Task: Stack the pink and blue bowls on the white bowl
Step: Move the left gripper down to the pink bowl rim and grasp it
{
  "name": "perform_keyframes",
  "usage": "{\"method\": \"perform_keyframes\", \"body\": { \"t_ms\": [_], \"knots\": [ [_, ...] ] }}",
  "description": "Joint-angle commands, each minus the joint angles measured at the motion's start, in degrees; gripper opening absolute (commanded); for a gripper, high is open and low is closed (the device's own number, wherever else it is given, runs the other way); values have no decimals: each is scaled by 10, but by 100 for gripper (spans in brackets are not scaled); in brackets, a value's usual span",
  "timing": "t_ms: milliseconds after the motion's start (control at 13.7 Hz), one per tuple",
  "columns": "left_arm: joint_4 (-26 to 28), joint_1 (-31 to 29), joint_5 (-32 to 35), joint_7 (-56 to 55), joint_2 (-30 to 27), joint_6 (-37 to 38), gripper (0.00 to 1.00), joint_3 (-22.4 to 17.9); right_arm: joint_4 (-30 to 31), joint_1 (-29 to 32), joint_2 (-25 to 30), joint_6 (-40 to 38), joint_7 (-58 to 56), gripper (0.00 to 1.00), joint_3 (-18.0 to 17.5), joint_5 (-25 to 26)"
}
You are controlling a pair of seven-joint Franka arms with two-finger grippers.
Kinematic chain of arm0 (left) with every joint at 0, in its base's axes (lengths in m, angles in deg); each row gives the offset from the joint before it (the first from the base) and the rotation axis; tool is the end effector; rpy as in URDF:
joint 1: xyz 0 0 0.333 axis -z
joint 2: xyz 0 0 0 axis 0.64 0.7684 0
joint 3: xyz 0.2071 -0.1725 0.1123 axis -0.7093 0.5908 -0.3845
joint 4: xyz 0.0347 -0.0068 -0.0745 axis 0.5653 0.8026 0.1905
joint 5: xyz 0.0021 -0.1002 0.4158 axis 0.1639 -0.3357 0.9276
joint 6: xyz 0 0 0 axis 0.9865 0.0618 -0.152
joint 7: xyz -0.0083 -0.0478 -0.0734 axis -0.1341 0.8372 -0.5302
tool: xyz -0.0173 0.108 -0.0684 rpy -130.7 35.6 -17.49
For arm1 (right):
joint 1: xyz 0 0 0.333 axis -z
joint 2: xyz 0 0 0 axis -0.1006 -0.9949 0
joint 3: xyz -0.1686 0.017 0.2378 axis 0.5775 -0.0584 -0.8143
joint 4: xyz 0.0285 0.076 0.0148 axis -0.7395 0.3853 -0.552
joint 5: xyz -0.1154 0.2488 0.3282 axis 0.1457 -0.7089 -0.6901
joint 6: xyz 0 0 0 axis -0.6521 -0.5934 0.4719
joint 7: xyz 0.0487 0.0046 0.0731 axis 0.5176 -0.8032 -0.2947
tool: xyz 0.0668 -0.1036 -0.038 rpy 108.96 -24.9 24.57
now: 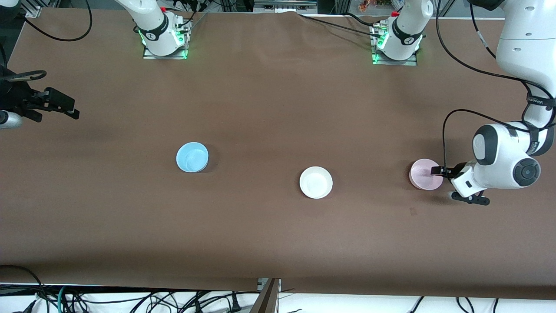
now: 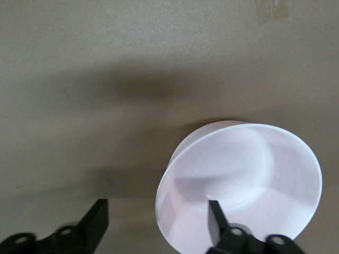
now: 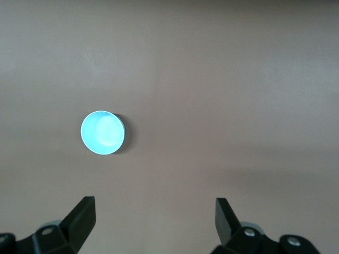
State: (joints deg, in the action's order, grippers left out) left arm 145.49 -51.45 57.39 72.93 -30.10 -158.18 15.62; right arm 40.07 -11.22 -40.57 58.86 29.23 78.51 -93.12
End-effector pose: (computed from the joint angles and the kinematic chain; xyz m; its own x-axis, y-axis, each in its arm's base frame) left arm 0.6451 0.0939 0.1315 0.9589 -0.1642 -0.2315 -0.1514 -0.9858 0.0720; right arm 0.6161 -0.0010 0.5566 0.9976 0.0686 -0.0103 0.0679 -0.9963 -0.0524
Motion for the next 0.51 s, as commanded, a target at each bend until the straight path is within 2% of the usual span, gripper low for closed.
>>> {"method": "perform_keyframes", "body": {
  "t_ms": [0,146,439],
  "knots": [
    [-5,2,-4,37,0,-4,15,-1,-7,-1,-2,-7,-4,99,0,-6],
    [-5,1,-4,57,8,-18,0,-1,-7,-1,-2,-7,-4,100,1,-6],
    [-5,1,-4,65,2,-16,0,0,-7,-1,-2,-7,-4,99,1,-5]
  ]
}}
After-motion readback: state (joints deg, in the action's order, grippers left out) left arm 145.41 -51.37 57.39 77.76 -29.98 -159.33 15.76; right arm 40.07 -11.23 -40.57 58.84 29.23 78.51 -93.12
